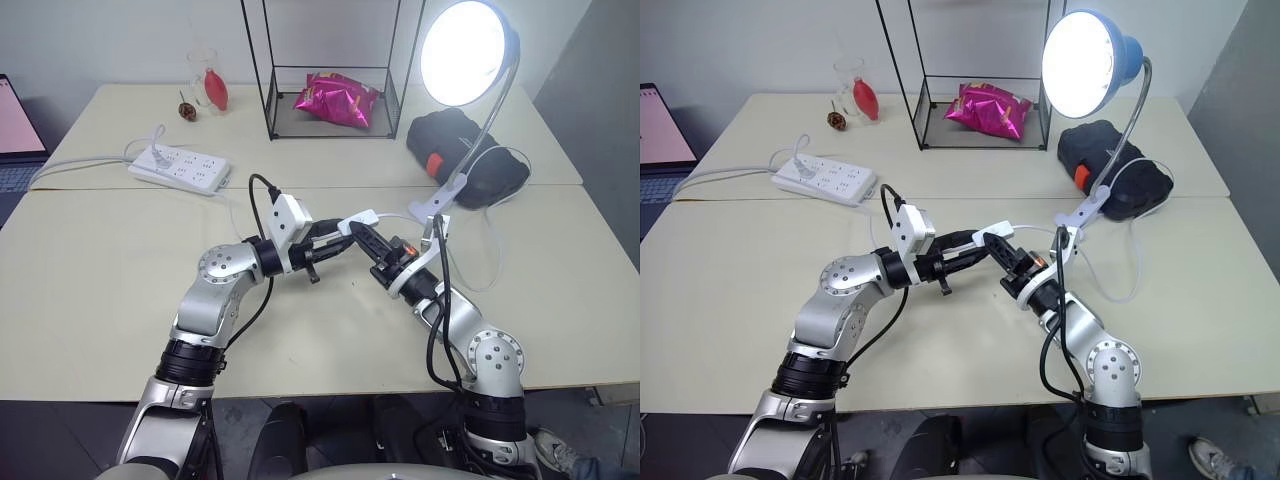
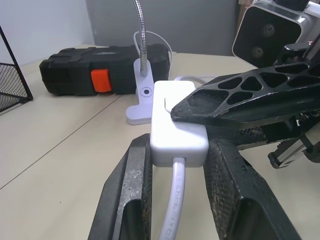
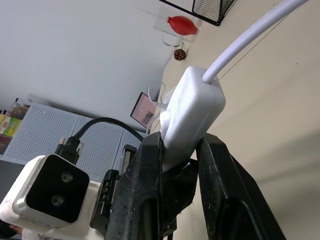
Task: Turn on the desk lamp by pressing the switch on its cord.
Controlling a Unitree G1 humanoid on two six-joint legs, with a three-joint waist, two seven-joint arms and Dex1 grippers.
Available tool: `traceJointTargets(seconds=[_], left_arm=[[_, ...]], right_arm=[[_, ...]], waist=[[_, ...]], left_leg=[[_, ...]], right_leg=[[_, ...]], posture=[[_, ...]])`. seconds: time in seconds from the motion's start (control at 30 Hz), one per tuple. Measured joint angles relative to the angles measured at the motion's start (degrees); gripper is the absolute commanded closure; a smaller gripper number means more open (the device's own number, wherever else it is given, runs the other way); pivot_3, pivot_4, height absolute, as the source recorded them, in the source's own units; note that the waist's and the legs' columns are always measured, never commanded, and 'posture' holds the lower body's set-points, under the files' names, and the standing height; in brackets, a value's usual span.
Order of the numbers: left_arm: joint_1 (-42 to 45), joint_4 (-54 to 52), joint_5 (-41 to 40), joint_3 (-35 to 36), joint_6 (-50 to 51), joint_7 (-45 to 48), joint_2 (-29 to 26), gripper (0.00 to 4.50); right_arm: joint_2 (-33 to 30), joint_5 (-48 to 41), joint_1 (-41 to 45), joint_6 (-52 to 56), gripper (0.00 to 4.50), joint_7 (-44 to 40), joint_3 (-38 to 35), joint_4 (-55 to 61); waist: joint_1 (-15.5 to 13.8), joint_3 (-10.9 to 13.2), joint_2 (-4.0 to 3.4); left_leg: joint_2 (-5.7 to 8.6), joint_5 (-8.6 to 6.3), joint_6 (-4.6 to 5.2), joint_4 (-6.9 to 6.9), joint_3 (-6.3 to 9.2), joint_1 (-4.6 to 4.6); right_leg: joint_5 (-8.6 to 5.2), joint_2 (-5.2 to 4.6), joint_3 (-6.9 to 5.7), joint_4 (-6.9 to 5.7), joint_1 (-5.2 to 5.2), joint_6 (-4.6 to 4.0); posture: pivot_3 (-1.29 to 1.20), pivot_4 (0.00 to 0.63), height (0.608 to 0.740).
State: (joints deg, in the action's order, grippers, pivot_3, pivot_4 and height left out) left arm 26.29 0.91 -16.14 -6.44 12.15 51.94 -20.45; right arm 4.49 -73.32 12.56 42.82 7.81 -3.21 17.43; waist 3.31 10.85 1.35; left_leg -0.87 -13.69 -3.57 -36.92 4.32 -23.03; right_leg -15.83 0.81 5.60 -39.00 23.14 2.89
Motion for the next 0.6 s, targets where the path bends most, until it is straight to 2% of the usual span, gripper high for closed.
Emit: traceJointTargets(seconds=[0.07,0.1,0.23,0.4,0.5,0.53,0.6], left_arm=[[0.0,0.0,0.0,0.0,0.0,0.0,0.0,3.41],[0.0,0.0,0.3,-0.1,-0.1,0.0,0.0,3.41],[0.0,0.0,0.7,-0.4,-0.3,-0.1,-0.1,3.41],[0.0,0.0,0.9,-0.5,-0.5,-0.2,0.0,3.41],[0.0,0.3,1.7,-0.6,-0.9,-1.1,0.0,3.41],[0.1,1.2,2.5,-0.7,-1.5,-1.4,-0.1,3.41],[0.2,3.0,3.6,-0.8,-1.9,-1.9,-0.3,3.41]], right_arm=[[0.0,0.0,0.0,-0.1,3.22,0.0,0.0,-0.1],[0.0,0.0,0.1,-0.3,3.10,0.1,-0.1,-0.1],[0.0,0.0,0.2,-0.9,2.16,0.7,-0.3,-1.0],[-2.0,-0.1,-0.5,0.3,0.82,0.6,-0.5,-0.7],[-6.2,0.2,-2.2,2.1,0.23,-0.4,-0.1,1.0],[-10.7,1.4,-3.1,3.7,0.00,-2.4,1.1,3.4],[-17.5,5.0,-4.0,4.9,0.00,-5.9,2.6,6.9]], waist=[[0.0,0.0,0.00],[0.0,0.0,0.00],[0.0,0.0,0.00],[0.0,0.0,0.00],[0.0,0.0,0.00],[0.0,0.0,-0.02],[0.0,0.0,-0.02]], left_leg=[[0.00,0.00,0.00,0.00,0.00,0.00],[0.00,0.00,0.00,0.00,0.00,0.00],[0.00,0.00,0.00,0.00,0.00,-0.01],[0.00,0.00,0.00,0.02,0.00,-0.01],[0.01,0.00,0.00,0.02,-0.01,-0.03],[0.06,0.00,0.00,0.01,-0.02,-0.04],[0.07,0.00,0.00,0.00,-0.05,-0.04]], right_leg=[[0.00,0.00,0.00,0.00,0.00,0.00],[0.00,0.00,0.00,0.00,0.00,0.00],[0.00,0.00,0.00,0.01,0.00,0.00],[0.00,0.00,0.00,0.02,0.01,0.00],[-0.01,-0.01,0.01,0.05,0.01,0.01],[-0.01,-0.05,0.03,0.06,0.01,0.02],[-0.02,-0.05,0.05,0.08,0.01,0.03]], posture=[[0.00,0.150,0.740],[0.00,0.150,0.740],[0.00,0.150,0.740],[0.00,0.150,0.740],[0.00,0.150,0.740],[0.00,0.150,0.740],[0.00,0.150,0.740]])
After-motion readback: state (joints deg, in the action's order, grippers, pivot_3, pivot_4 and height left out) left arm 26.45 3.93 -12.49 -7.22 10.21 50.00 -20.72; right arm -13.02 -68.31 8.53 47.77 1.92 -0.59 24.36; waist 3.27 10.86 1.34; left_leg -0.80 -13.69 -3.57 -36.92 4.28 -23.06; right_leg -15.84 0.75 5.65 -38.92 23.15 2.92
